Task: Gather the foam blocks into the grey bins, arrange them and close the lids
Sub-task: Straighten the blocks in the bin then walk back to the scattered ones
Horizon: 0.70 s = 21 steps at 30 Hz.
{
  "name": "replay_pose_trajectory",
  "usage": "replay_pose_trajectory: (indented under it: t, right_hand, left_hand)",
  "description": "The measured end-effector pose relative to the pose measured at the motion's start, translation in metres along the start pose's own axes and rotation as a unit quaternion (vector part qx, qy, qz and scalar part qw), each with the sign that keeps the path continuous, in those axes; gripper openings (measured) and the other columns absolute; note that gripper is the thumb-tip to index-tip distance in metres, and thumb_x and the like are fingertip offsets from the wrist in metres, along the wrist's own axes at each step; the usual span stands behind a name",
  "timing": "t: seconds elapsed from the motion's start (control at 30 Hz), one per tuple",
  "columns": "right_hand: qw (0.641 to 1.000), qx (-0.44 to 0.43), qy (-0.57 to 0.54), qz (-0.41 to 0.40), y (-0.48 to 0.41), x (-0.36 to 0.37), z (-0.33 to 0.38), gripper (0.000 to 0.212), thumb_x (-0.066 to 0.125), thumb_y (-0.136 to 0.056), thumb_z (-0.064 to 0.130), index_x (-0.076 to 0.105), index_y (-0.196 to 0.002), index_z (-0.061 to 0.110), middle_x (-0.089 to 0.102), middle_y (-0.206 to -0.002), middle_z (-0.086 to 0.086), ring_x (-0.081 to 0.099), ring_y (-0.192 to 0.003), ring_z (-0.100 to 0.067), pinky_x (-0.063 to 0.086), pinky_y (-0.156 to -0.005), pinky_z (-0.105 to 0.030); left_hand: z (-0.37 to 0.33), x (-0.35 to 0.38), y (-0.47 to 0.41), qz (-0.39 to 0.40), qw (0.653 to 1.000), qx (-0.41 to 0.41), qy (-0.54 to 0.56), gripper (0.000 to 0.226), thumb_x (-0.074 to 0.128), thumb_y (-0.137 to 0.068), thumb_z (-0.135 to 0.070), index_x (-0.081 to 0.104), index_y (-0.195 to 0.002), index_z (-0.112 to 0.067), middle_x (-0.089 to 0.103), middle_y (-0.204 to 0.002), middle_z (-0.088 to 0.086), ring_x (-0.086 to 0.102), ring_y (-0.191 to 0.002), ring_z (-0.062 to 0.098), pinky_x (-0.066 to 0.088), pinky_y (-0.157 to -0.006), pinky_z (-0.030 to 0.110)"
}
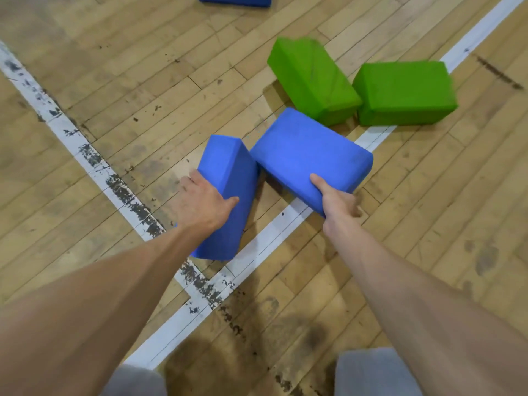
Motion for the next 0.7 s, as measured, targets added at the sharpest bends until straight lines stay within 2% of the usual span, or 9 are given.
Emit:
replay_pose_trajectory:
  t: [0.07, 0.13, 0.27, 0.37, 0.53, 0.7]
  right_hand:
    - [0.987, -0.069, 0.131, -0.060, 0.042, -0.033, 0.031, 0.098, 0.089, -0.055, 0.044, 0.037, -0.129, 0.006, 0.038, -0.130, -0.008, 0.049, -0.108, -0.026, 0.046, -0.088, -0.034]
    - [0.948, -0.151, 0.267, -0.081, 0.100, -0.057, 0.069, 0.100, 0.088, -0.054, 0.042, 0.036, -0.131, 0.006, 0.045, -0.131, -0.009, 0.046, -0.121, -0.028, 0.043, -0.097, -0.039]
    - [0.854, -0.277, 0.438, -0.048, 0.247, -0.078, 0.143, 0.101, 0.083, -0.056, 0.036, 0.032, -0.139, 0.010, 0.048, -0.134, -0.008, 0.042, -0.127, -0.029, 0.035, -0.103, -0.042]
    - [0.809, -0.333, 0.484, -0.013, 0.374, -0.088, 0.207, 0.101, 0.081, -0.057, 0.037, 0.031, -0.139, 0.009, 0.046, -0.133, -0.010, 0.042, -0.126, -0.030, 0.034, -0.104, -0.044]
    - [0.740, -0.413, 0.528, 0.055, 0.570, -0.096, 0.296, 0.096, 0.079, -0.063, 0.036, 0.029, -0.139, 0.006, 0.046, -0.130, -0.012, 0.045, -0.120, -0.031, 0.038, -0.098, -0.040]
    - [0.677, -0.497, 0.532, 0.111, 0.711, -0.083, 0.345, 0.090, 0.080, -0.061, 0.040, 0.036, -0.131, 0.006, 0.047, -0.124, -0.011, 0.051, -0.111, -0.031, 0.042, -0.090, -0.040]
  left_hand:
    - [0.012, -0.028, 0.020, 0.029, 0.999, -0.019, -0.009, 0.090, 0.071, -0.075, -0.049, 0.026, -0.137, -0.001, 0.039, -0.134, 0.016, 0.041, -0.125, 0.034, 0.038, -0.096, 0.046]
    - [0.027, -0.077, 0.051, 0.047, 0.998, -0.048, 0.022, 0.091, 0.071, -0.074, -0.047, 0.025, -0.137, 0.000, 0.039, -0.133, 0.017, 0.042, -0.123, 0.035, 0.039, -0.097, 0.048]
    - [0.053, -0.223, 0.118, 0.045, 0.993, -0.095, 0.062, 0.092, 0.071, -0.070, -0.049, 0.028, -0.136, -0.001, 0.041, -0.131, 0.017, 0.046, -0.118, 0.036, 0.043, -0.089, 0.044]
    - [0.068, -0.356, 0.177, 0.026, 0.993, -0.090, 0.065, 0.088, 0.071, -0.070, -0.050, 0.031, -0.134, -0.005, 0.043, -0.129, 0.014, 0.046, -0.117, 0.035, 0.044, -0.089, 0.045]
    - [0.102, -0.554, 0.278, -0.015, 0.993, -0.076, 0.094, 0.089, 0.072, -0.073, -0.049, 0.030, -0.142, -0.012, 0.043, -0.132, 0.011, 0.048, -0.117, 0.033, 0.041, -0.094, 0.043]
    - [0.160, -0.665, 0.365, -0.095, 0.973, -0.157, 0.144, 0.088, 0.073, -0.072, -0.050, 0.033, -0.138, -0.008, 0.046, -0.130, 0.011, 0.049, -0.116, 0.033, 0.041, -0.092, 0.043]
Point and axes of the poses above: each hand's wrist, its own y-axis away from the middle knuckle, its own x-axis out of the palm, z = x × y, the point moved 8 cm from there along -y, towards the middle knuckle
